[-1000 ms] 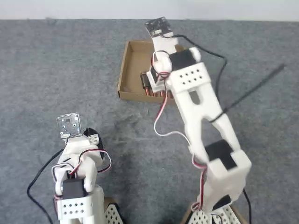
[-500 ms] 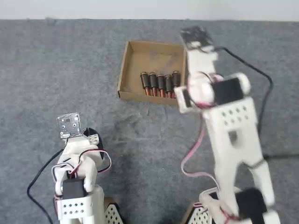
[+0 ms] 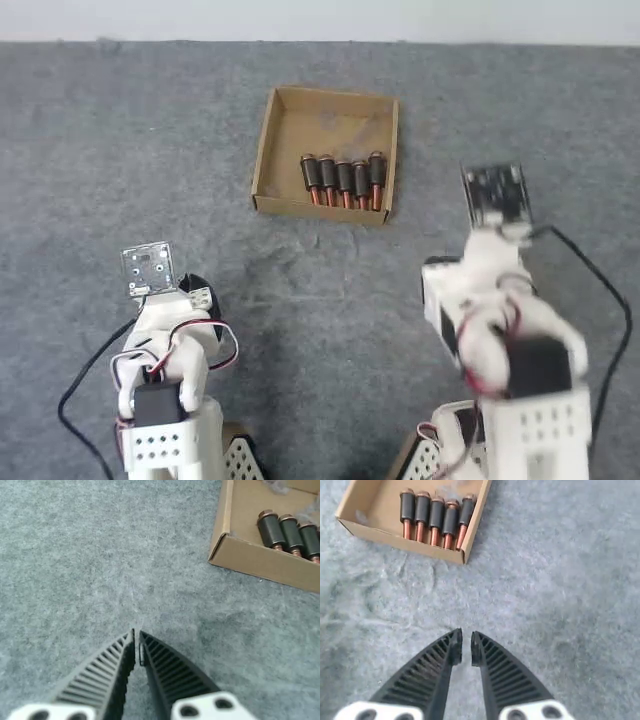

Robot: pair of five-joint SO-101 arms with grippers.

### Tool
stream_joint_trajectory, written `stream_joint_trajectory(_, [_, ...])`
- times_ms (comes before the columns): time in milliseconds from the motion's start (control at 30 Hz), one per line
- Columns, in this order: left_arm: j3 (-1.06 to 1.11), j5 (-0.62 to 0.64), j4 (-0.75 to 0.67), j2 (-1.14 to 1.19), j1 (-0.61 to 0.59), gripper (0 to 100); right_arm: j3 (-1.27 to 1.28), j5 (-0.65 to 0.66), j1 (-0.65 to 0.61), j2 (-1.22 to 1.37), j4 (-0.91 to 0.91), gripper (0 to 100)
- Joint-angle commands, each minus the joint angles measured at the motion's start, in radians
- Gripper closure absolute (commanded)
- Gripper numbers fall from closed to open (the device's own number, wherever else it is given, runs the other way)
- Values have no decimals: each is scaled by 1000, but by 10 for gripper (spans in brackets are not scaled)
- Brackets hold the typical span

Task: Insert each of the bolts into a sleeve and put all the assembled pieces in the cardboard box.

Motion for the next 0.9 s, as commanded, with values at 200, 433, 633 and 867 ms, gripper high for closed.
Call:
stream_joint_trajectory(200, [-10,-11,3,12,2,989,235,9,16,-443,-21,993])
stream_joint_trajectory(433, [-10,-11,3,12,2,989,420,135,19,-607,-35,993])
stream_joint_trajectory(633, [-10,-11,3,12,2,989,592,140,151,-593,-206,993])
stream_joint_trajectory(867, [-10,-11,2,12,2,989,786,140,292,-593,-378,993])
